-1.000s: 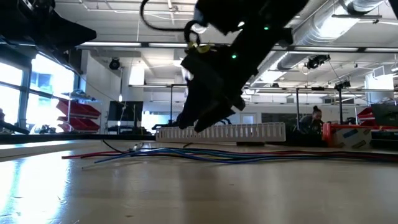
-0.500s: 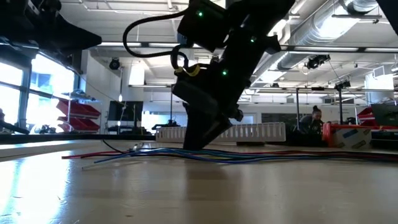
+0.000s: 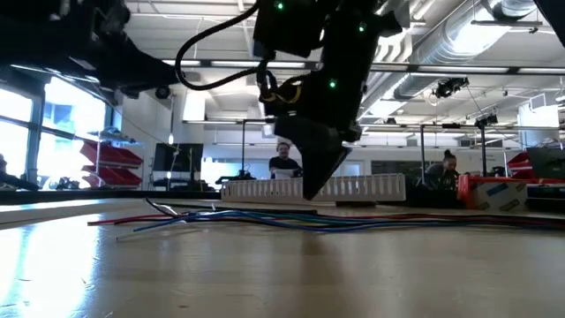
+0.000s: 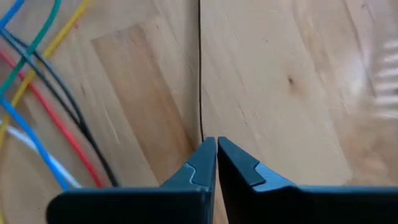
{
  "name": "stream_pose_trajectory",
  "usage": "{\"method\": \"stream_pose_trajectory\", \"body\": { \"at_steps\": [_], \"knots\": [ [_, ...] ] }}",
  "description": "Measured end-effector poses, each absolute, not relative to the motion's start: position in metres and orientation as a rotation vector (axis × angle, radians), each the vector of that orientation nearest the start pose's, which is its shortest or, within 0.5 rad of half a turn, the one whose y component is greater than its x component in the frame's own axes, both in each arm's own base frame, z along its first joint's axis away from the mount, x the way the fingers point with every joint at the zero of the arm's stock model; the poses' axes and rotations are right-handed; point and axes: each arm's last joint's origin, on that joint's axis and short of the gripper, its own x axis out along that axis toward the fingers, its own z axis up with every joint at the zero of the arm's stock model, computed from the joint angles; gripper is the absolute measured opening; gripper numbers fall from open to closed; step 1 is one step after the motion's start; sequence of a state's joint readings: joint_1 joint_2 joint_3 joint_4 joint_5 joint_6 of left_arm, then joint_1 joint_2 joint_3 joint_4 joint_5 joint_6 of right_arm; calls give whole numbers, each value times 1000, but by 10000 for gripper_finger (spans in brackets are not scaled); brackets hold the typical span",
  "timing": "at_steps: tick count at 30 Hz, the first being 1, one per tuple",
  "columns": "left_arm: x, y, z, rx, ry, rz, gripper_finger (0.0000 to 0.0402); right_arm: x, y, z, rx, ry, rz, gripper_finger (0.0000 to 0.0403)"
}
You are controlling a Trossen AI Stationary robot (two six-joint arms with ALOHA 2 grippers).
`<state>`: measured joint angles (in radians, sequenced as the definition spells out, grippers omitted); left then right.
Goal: Ziptie cables
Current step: Wrap the right zip tie on the cable
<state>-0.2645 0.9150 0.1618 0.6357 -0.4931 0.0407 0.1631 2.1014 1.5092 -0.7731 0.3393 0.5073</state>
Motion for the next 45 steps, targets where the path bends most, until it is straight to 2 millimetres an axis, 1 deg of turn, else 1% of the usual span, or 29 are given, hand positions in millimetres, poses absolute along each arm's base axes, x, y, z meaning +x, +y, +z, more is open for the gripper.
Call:
{"method": "stream_pose_trajectory", "body": {
  "at_steps": [3, 6, 8, 10, 12, 14, 16, 19, 22, 25, 27, 29, 32, 35, 37, 41, 45],
  "knots": [
    [189, -28, 176, 151, 189, 191, 56, 406, 58, 156, 92, 1244, -480, 0],
    [211, -23, 170, 169, 259, 130, 94, 405, 60, 156, 74, 1259, -470, 0],
    [224, -21, 165, 171, 303, 92, 115, 401, 65, 153, 12, 1280, -448, 1],
    [236, -21, 159, 186, 343, 60, 129, 396, 75, 147, -81, 1278, -444, 1],
    [246, -20, 152, 204, 383, 43, 137, 389, 82, 141, -148, 1282, -458, 3],
    [255, -22, 146, 214, 411, 25, 140, 381, 87, 136, -165, 1277, -472, 13],
    [263, -23, 140, 216, 438, 14, 140, 374, 92, 131, -162, 1240, -478, 30],
    [272, -24, 131, 226, 474, -7, 140, 361, 95, 128, -129, 1140, -468, 67],
    [280, -25, 125, 242, 495, -14, 140, 345, 93, 126, -73, 1007, -453, 111],
    [286, -26, 122, 245, 505, -16, 140, 333, 82, 122, 3, 840, -434, 150],
    [291, -26, 121, 250, 504, -17, 140, 327, 75, 115, 34, 739, -392, 169],
    [293, -26, 121, 251, 505, -18, 140, 321, 69, 104, 46, 683, -334, 179],
    [297, -27, 120, 247, 506, -20, 140, 312, 61, 90, 83, 653, -303, 182],
    [297, -27, 120, 235, 507, -17, 140, 308, 57, 82, 97, 649, -282, 175],
    [297, -27, 120, 232, 505, -16, 140, 310, 57, 79, 73, 644, -272, 166],
    [297, -27, 121, 215, 506, -12, 140, 321, 57, 74, 39, 629, -260, 148],
    [297, -27, 121, 190, 507, -5, 140, 326, 54, 68, 51, 636, -270, 128]
  ]
}}
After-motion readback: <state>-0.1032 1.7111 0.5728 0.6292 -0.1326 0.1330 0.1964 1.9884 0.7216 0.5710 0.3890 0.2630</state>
